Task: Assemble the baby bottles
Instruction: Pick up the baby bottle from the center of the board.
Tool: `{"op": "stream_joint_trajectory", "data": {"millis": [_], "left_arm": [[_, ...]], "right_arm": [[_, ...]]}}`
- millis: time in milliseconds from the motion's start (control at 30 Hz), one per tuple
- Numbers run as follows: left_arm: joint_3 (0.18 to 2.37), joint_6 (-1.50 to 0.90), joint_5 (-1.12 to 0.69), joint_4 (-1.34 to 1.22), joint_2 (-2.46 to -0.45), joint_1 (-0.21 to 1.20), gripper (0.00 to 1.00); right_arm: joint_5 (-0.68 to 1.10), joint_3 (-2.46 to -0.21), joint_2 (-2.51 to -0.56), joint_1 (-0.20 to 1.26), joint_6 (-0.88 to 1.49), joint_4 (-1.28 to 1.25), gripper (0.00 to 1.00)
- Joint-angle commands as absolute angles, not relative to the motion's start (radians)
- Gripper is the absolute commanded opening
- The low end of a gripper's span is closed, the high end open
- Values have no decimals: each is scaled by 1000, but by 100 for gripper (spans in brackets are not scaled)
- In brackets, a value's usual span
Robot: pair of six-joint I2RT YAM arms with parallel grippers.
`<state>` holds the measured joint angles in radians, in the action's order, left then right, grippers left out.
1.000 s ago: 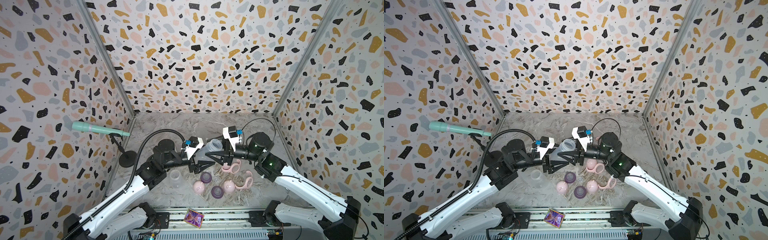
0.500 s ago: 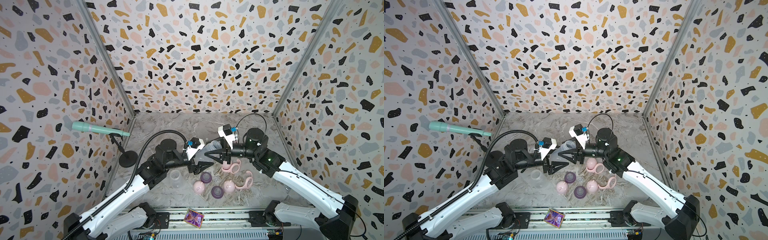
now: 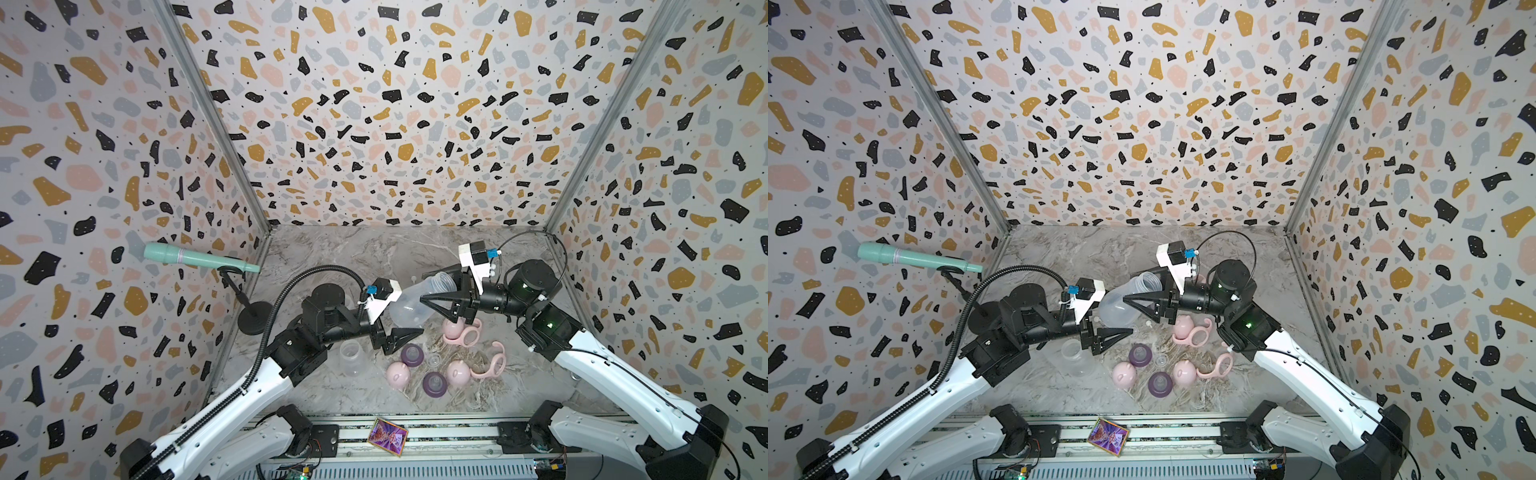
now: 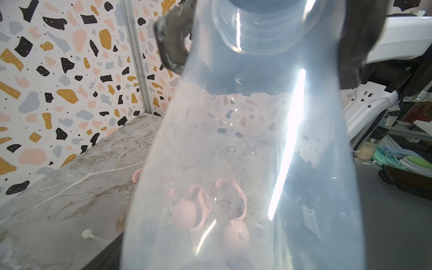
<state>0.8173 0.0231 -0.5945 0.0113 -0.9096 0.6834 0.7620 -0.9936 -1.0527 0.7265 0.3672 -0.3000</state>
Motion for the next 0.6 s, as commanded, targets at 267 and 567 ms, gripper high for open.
{"op": "stream_joint_trajectory", "data": {"millis": [267,567], "left_arm": [[828,-9,-663,-107,-930,675,92],[804,-96,-661,-191,-922,675,86]], "right_arm": [[796,-970,-1077,797,414,-423,5],[800,-911,-1076,804,467,-522,4]]}}
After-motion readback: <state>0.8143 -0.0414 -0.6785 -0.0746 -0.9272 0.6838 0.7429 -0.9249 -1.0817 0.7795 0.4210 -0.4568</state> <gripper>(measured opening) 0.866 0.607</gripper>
